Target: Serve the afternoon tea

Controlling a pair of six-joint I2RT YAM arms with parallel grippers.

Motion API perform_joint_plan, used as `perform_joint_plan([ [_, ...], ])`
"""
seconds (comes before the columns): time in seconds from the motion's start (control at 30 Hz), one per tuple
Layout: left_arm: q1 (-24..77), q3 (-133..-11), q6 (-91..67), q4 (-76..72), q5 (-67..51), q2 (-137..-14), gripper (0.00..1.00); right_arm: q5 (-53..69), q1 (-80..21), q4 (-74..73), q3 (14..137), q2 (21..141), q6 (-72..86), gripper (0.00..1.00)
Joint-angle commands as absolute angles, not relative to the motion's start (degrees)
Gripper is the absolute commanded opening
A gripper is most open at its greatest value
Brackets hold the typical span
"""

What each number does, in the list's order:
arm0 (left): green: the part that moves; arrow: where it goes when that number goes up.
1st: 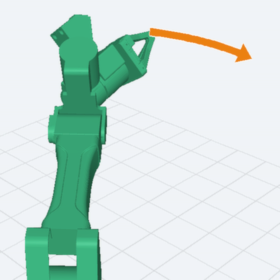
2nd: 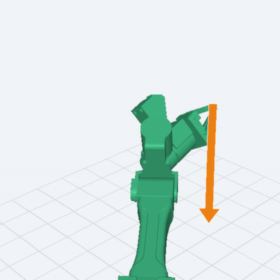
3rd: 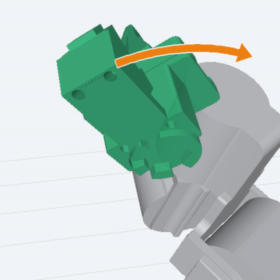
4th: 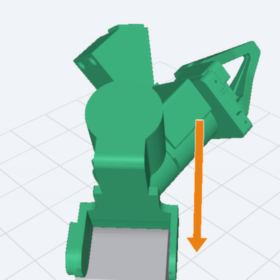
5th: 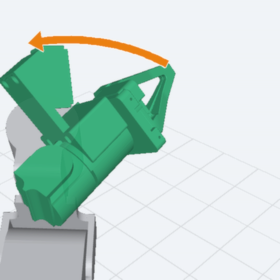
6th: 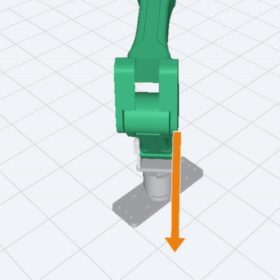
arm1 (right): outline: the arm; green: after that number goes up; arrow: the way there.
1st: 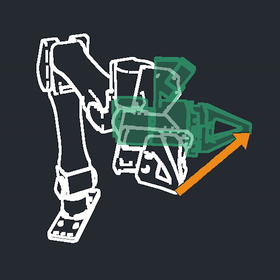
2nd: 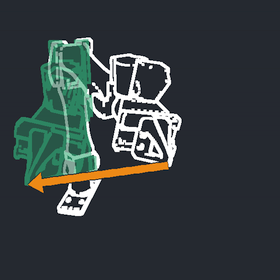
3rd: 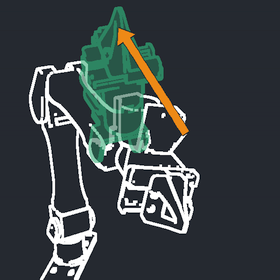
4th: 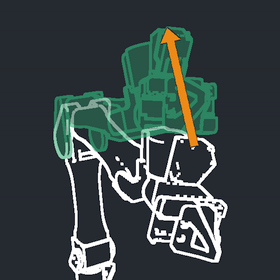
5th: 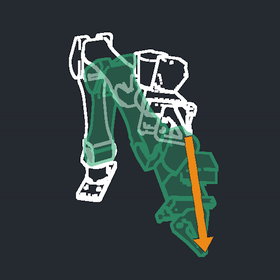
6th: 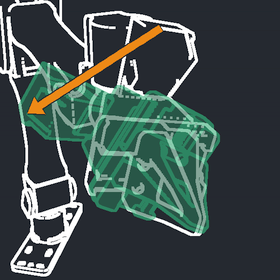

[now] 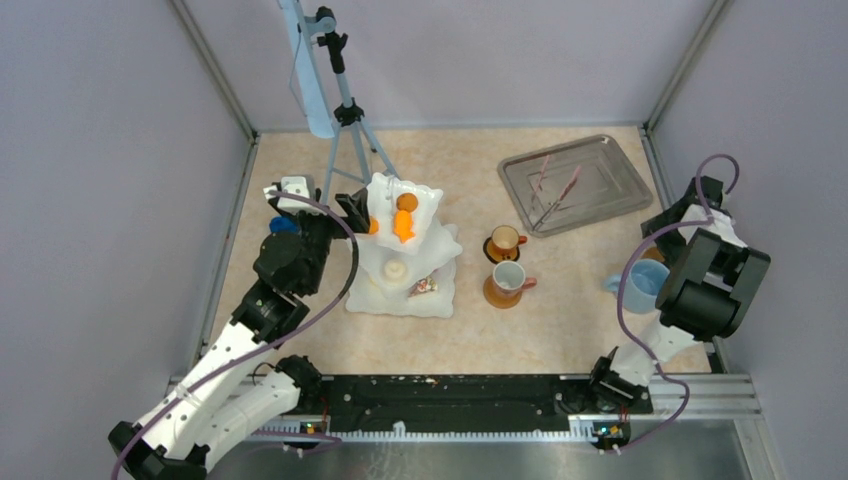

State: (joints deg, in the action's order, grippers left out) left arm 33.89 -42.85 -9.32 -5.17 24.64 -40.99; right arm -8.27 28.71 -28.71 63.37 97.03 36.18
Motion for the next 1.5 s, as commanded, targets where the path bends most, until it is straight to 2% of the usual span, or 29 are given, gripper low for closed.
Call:
perform_joint_plan([
  [0.0, 33.8, -44.9, -9.6, -7.1, 23.9, -41.4, 0.99, -4.4, 29.2, -23.8, 64.1, 98.9, 37.0, 0.71],
  [0.33, 33.8, -44.9, -9.7, -7.2, 23.9, -41.9, 0.99, -7.4, 30.8, -20.4, 60.9, 100.6, 35.4, 0.72],
  [0.57, 33.8, -44.8, -9.7, -7.2, 23.9, -42.0, 0.99, -2.4, 29.5, -18.6, 58.3, 101.8, 35.0, 0.69],
  [1.03, 33.8, -44.8, -9.8, -7.1, 23.8, -41.2, 0.99, 1.6, 16.3, -21.4, 53.9, 97.9, 31.4, 0.65],
  [1.47, 33.8, -45.0, -10.1, -7.0, 22.5, -41.3, 0.99, 4.1, 2.1, -26.8, 42.1, 83.5, 30.8, 0.63],
])
